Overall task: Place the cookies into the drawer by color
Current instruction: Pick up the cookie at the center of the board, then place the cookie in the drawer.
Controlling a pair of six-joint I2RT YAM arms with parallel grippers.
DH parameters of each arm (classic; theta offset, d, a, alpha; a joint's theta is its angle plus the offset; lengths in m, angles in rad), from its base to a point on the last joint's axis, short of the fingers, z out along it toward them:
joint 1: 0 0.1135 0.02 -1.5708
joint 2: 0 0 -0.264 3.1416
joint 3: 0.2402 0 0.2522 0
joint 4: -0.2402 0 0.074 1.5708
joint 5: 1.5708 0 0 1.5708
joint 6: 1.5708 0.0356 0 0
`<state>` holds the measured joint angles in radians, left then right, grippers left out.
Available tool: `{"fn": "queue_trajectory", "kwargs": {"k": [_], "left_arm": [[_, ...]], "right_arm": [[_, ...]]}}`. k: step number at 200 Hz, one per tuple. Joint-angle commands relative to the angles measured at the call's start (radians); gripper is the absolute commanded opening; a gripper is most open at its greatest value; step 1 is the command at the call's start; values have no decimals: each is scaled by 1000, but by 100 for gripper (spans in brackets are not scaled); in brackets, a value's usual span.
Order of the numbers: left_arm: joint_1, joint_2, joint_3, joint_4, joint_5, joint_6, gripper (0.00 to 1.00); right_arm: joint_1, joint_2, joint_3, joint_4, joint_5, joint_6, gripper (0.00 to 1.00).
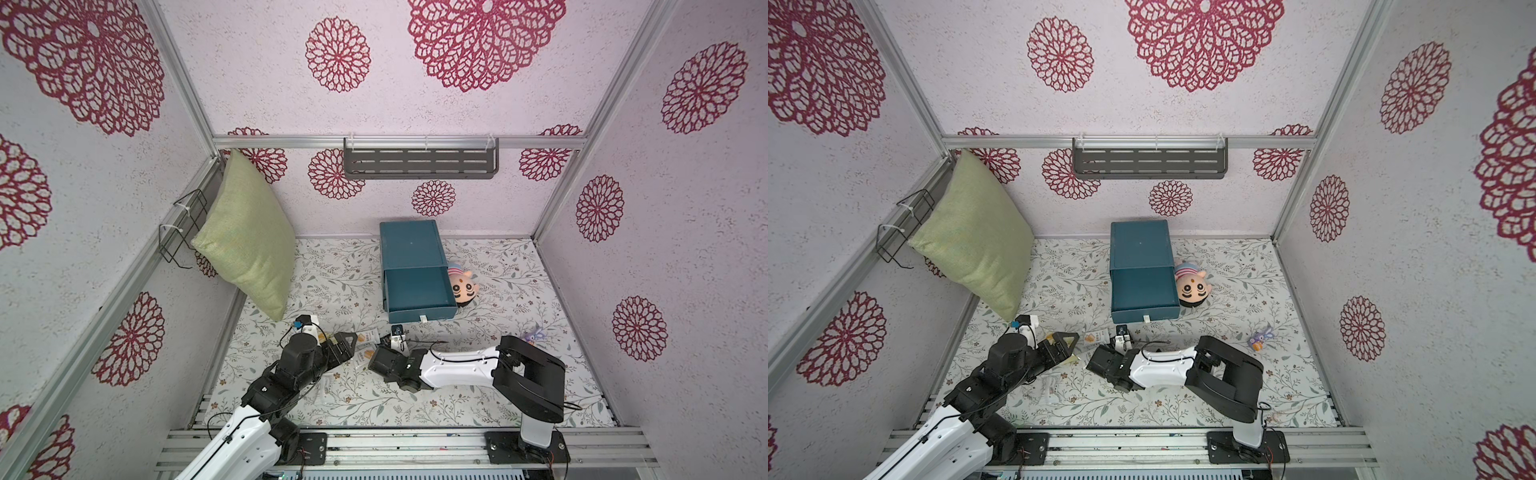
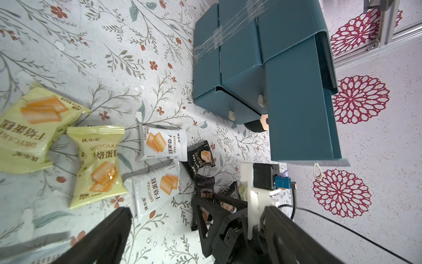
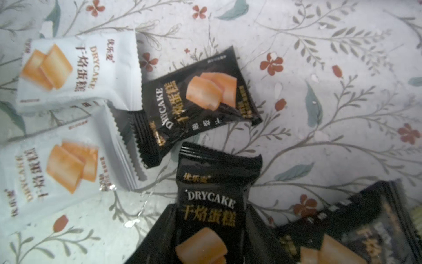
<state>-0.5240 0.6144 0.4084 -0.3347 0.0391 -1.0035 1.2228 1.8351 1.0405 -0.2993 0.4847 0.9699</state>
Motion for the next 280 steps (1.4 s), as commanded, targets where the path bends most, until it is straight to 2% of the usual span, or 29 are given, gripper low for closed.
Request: {"fn": "queue_trajectory", "kwargs": {"k": [1,14,80,153,203,280], "left_arm": [[-10,-11,1,-14,-13,9,97],[-10,-16,2,-22,-19,9,98],[-10,-22,18,-52,-39,17,97],[-10,7,19,-49,-67,31,98],[-10,43,15,-18,-56,30,97],[-10,100,35,2,-28,36,97]], "right_arm": [[15,-33,-54,-77,-66,-40,47],[15,-71,-73,-42,-72,-72,42],[15,-259,-114,84,-127,-224,41],[-22,-456,-18,92,-254,-362,42],[-142,-516,94,57,-353,-422,42],[-393,-524,167,-8,-371,-502,42]]}}
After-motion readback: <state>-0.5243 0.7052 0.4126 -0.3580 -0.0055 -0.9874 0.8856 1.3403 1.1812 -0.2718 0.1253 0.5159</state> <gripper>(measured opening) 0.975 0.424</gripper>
